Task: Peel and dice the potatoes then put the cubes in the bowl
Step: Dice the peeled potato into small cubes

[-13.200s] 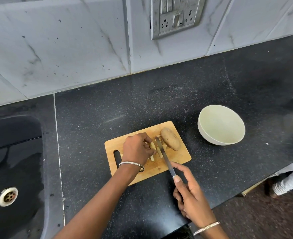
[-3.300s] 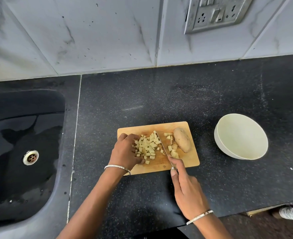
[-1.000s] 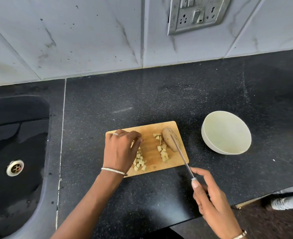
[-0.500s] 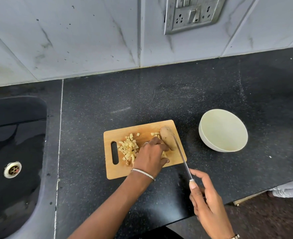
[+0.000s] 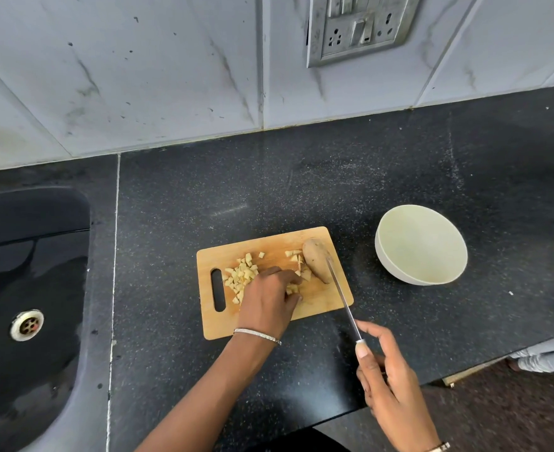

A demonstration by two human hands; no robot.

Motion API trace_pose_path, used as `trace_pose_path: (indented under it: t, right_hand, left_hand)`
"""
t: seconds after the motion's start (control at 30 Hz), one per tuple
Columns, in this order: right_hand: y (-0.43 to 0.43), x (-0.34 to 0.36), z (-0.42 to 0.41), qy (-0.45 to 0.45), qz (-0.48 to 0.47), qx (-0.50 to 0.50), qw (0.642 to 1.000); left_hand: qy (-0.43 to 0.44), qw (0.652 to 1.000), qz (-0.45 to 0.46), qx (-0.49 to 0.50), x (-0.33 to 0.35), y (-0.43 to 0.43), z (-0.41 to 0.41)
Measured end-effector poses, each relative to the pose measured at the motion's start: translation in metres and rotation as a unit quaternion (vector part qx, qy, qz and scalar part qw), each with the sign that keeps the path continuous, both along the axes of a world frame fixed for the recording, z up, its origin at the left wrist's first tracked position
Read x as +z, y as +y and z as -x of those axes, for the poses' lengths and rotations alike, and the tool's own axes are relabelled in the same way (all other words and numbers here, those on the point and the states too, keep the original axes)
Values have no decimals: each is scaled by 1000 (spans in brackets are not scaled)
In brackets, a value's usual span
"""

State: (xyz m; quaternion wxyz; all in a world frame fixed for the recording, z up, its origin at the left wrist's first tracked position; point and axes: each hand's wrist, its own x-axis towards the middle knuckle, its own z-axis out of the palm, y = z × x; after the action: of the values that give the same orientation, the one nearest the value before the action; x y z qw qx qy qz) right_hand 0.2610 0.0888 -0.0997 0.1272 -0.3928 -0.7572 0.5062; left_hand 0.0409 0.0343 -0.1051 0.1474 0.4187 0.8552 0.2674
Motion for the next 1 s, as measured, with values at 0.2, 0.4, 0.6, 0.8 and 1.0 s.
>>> trace_pose_path:
  t: [0.2, 0.4, 0.6, 0.8, 1.0]
  right_hand:
    - [-3, -2, 8, 0, -26, 25, 999]
    - [-5, -3, 11, -4, -34, 40, 999]
    - [-7, -4, 15, -10, -39, 49, 998]
    - [-10, -4, 18, -5, -49, 58, 997]
    - [-14, -4, 22, -6, -59, 68, 996]
  left_hand:
    - [-26, 998, -31, 51, -2, -9, 1]
    - [-54, 994, -66, 72, -8, -10, 1]
    - [-20, 993, -48, 101, -8, -15, -5]
    - [-13, 993, 0, 121, 3, -17, -1]
    - [-20, 994, 0, 111, 6, -18, -1]
